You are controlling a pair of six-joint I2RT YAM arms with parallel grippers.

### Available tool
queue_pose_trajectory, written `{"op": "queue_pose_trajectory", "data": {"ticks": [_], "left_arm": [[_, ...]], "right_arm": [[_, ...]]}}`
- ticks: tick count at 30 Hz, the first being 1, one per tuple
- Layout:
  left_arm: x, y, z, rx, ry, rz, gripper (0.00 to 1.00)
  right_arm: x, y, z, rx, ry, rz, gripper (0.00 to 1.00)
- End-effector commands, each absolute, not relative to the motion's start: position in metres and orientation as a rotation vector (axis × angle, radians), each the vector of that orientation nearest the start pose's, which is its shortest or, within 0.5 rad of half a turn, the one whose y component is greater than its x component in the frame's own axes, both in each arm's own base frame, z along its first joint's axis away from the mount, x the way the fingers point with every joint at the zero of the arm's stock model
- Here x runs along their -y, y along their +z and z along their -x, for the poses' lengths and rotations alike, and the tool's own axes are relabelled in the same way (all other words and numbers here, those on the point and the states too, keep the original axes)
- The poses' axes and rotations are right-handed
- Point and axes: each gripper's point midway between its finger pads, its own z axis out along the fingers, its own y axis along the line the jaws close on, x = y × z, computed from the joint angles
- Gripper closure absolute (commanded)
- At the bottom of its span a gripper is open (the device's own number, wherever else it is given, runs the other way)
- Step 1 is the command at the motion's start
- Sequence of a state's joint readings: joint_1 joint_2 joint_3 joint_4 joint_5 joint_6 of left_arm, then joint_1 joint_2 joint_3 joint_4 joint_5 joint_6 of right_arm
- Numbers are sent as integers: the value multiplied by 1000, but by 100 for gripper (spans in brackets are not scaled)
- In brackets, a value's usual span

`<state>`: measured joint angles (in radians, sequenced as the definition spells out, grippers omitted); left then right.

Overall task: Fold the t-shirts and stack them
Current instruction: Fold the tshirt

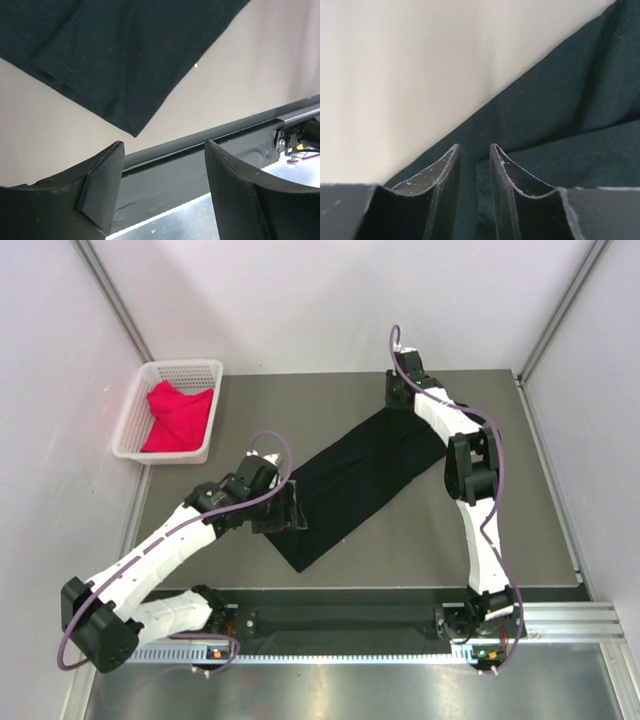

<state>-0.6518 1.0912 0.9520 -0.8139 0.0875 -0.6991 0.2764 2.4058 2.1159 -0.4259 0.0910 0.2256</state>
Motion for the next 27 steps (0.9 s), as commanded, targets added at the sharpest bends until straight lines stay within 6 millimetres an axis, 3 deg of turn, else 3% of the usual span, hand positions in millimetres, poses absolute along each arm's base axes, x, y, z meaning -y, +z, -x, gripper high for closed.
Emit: {"op": "queue_pose_trajectory", "data": {"ticks": [1,8,27], "left_arm": [[187,161,-195,-2619,-579,30,30],[180,158,-200,-2632,-589,65,31],[166,157,-206,-2642,-637,147,31]], "right_arm": [[-172,88,-607,-2280,79,61,68],[-169,74,-598,-2318,35,74,66],[-173,45,-595,-2361,23,98,70]]}}
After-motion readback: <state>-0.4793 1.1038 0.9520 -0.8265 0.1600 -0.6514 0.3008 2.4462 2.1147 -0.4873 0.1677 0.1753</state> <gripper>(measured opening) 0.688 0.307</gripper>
